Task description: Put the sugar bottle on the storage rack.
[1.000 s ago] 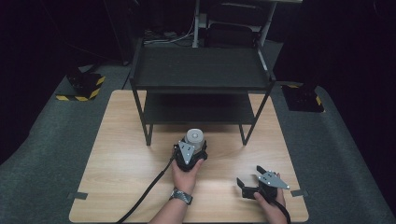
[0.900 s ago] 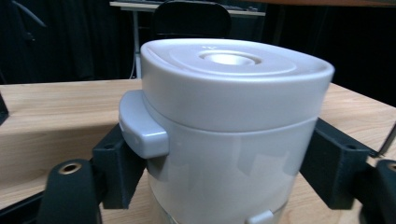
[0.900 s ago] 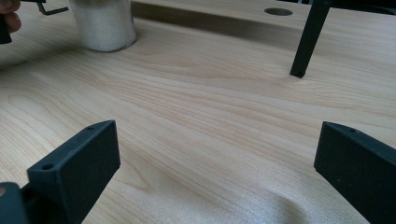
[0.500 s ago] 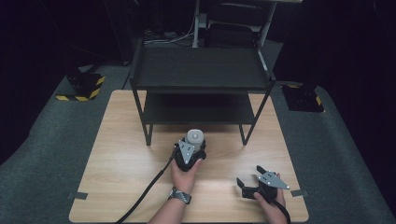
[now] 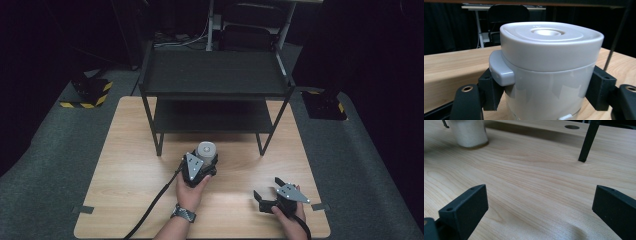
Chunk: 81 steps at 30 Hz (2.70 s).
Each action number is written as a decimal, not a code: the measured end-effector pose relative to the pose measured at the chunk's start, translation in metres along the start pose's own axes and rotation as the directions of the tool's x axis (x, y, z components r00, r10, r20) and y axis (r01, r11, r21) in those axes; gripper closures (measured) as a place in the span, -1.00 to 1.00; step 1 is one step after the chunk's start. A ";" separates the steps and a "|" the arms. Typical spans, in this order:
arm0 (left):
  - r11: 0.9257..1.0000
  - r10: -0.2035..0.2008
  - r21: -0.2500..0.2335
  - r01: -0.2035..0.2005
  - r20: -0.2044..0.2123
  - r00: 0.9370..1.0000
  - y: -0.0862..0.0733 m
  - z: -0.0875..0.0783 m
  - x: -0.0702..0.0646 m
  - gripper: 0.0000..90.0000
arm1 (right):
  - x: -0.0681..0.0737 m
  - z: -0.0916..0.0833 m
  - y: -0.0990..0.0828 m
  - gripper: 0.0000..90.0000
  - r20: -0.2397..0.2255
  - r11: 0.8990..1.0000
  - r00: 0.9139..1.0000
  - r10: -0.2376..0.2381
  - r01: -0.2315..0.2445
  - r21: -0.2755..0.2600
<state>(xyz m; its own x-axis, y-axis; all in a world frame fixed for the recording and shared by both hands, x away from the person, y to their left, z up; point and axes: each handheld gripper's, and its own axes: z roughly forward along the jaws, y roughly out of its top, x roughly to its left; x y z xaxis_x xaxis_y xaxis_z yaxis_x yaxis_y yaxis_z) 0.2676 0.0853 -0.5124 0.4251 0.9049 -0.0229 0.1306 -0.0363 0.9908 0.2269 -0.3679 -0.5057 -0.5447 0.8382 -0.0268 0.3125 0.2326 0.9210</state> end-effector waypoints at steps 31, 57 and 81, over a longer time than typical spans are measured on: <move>0.998 0.003 -0.066 -0.004 -0.022 1.000 0.083 -0.041 0.009 -0.37 | 0.001 0.000 0.000 -1.00 0.005 1.000 1.000 -0.004 0.004 0.003; 0.989 -0.026 -0.148 0.012 -0.096 0.995 0.122 0.000 0.022 -0.37 | 0.001 -0.001 0.000 -1.00 0.007 1.000 1.000 0.002 -0.002 -0.001; 0.986 -0.056 -0.164 0.029 -0.167 0.984 0.123 0.054 0.032 -0.37 | 0.001 -0.001 -0.002 -1.00 0.006 1.000 1.000 -0.004 0.004 -0.007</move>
<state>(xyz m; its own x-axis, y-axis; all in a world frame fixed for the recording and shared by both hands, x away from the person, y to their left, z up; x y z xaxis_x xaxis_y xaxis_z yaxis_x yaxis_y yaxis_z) 0.3456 0.0868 -0.3988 0.2616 0.9636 -0.0559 -0.0057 0.0595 0.9982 0.2250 -0.3682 -0.5068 -0.5415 0.8401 -0.0329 0.3046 0.2325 0.9236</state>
